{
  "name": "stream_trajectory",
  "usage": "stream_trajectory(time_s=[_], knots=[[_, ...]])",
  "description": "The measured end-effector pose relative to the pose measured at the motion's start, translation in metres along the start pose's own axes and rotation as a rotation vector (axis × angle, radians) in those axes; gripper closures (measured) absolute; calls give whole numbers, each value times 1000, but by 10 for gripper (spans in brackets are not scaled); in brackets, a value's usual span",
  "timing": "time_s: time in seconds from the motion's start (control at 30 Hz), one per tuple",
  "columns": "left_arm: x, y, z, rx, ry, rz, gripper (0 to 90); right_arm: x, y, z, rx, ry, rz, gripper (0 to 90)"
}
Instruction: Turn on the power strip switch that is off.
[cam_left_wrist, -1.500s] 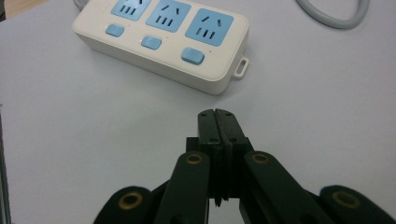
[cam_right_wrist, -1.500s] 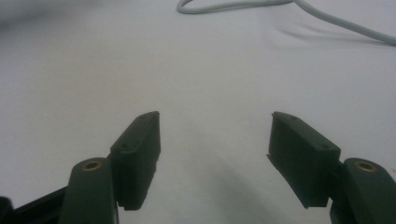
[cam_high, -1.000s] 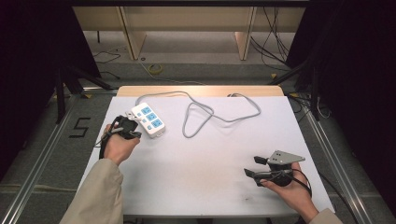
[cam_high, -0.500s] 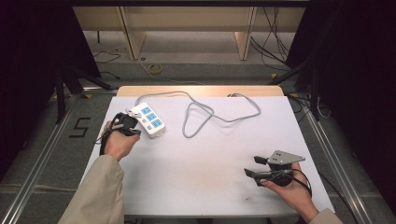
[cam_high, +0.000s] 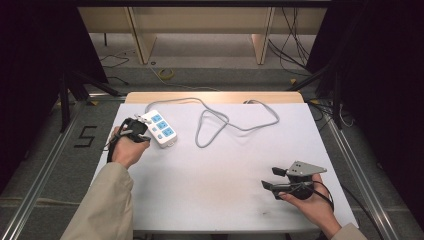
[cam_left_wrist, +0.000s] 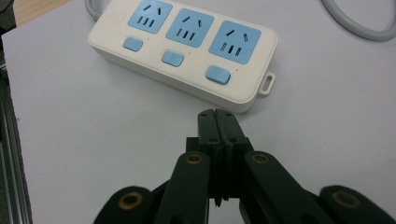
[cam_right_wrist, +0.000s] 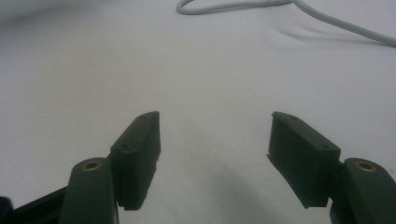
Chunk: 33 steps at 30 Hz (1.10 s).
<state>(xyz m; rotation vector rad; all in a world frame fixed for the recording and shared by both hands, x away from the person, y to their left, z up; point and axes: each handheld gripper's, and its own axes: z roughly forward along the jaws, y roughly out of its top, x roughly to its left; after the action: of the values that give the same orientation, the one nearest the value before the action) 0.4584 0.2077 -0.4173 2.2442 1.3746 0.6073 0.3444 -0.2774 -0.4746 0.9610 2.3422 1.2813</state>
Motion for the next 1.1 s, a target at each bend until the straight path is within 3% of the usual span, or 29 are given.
stream_trajectory(time_s=[1.1], knots=[[6, 17, 12, 31, 6, 29, 899, -1, 0, 0, 0, -1, -4, 350]])
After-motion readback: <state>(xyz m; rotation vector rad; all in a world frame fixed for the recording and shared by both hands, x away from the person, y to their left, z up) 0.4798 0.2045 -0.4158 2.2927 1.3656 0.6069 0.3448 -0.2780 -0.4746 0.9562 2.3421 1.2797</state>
